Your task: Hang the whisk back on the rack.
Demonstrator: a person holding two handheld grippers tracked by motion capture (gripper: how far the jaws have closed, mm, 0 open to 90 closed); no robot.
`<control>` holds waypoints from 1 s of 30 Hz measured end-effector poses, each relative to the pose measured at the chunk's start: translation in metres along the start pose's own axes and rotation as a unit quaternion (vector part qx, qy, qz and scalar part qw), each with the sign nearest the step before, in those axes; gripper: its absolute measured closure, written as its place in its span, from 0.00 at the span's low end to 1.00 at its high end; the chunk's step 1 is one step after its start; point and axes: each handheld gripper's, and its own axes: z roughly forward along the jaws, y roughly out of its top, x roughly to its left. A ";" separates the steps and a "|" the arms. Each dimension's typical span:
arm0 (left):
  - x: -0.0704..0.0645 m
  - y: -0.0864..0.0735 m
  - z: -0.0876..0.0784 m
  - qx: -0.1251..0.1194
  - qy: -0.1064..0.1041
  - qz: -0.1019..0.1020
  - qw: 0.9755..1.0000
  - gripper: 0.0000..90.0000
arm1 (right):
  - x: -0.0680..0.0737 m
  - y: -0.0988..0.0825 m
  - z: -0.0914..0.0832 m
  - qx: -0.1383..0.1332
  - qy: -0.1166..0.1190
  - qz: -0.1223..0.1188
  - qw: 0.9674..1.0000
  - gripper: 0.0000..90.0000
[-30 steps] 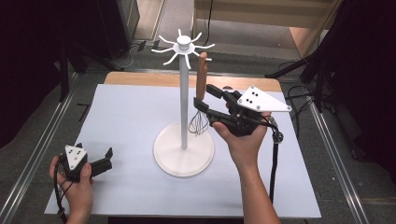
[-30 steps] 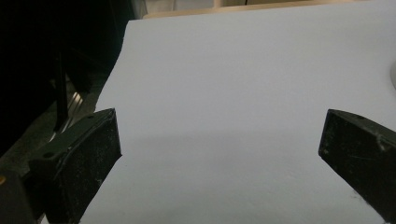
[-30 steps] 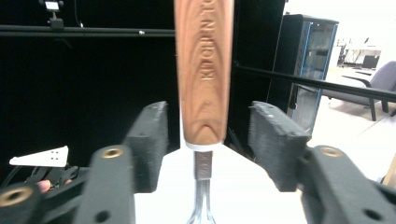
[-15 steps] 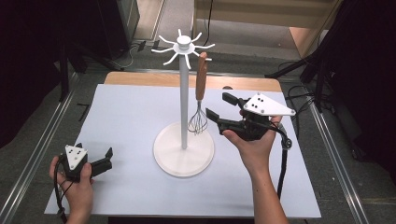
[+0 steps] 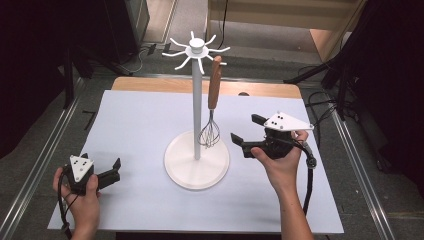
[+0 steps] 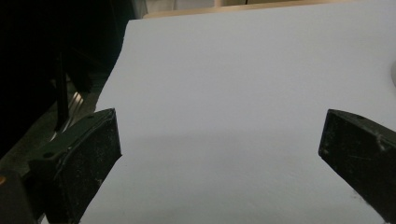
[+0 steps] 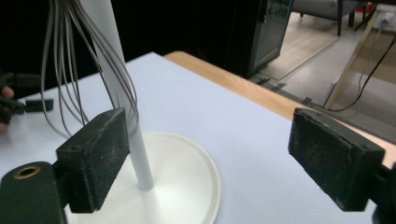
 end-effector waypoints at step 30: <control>0.000 0.000 0.000 0.000 0.001 0.002 1.000 0.00 | -0.033 -0.086 -0.012 0.084 -0.068 0.024 0.994 0.00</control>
